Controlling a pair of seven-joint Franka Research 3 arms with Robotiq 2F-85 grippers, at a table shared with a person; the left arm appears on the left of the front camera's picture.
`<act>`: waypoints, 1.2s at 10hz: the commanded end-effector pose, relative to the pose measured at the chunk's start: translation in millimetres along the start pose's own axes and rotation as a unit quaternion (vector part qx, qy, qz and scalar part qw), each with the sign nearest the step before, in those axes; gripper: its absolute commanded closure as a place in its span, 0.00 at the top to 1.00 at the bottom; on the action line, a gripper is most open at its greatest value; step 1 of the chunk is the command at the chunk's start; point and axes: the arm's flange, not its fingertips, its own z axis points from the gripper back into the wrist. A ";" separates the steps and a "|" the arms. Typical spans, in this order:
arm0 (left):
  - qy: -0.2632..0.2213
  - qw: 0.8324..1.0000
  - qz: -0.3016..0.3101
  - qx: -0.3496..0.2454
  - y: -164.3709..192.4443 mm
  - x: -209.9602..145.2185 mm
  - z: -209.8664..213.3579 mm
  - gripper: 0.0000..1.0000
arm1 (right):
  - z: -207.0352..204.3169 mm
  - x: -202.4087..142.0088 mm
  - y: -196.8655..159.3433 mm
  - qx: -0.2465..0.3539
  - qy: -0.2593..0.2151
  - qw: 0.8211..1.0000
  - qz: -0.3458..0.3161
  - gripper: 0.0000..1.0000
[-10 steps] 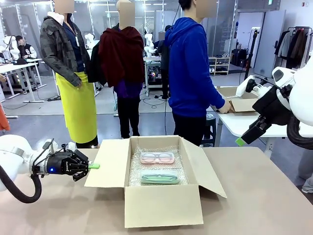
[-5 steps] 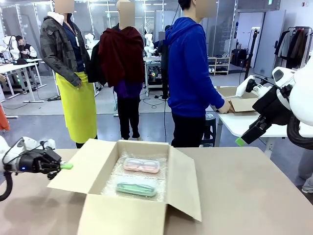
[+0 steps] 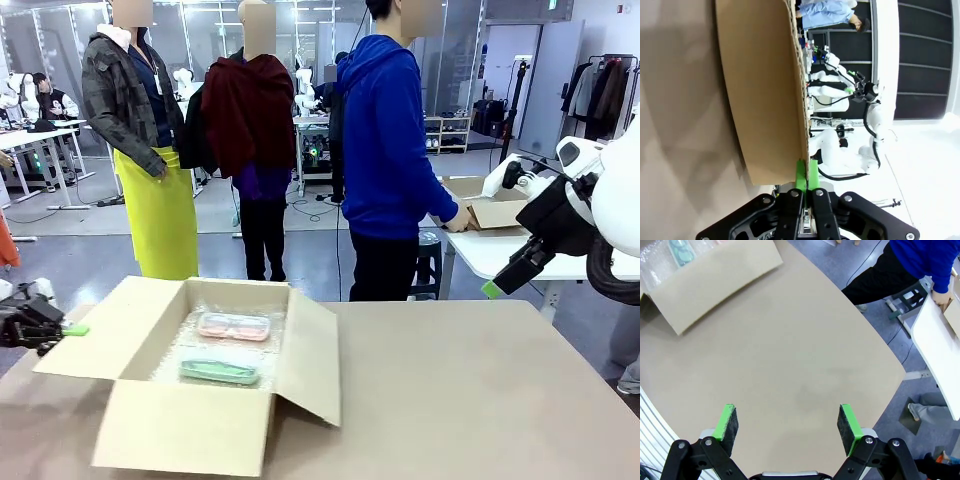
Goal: Pack the glasses set securely to prepare it for shipping.
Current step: Position the Package Box on the left side of the table.
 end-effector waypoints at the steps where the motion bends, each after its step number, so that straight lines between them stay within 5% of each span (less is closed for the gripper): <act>1: 0.015 1.000 -0.012 -0.018 -5.0 2.3 42.3 0.02 | -0.2 0.9 3.5 -0.005 0.000 1.000 -0.003 1.00; 8: 0.001 0.999 -0.025 0.035 -4.8 -8.5 166.0 0.02 | -0.2 0.9 3.5 -0.005 0.000 1.000 -0.003 1.00; 12: -0.014 0.998 -0.020 0.051 -1.3 -10.0 162.4 0.02 | -0.2 0.9 3.5 -0.005 0.000 1.000 -0.003 1.00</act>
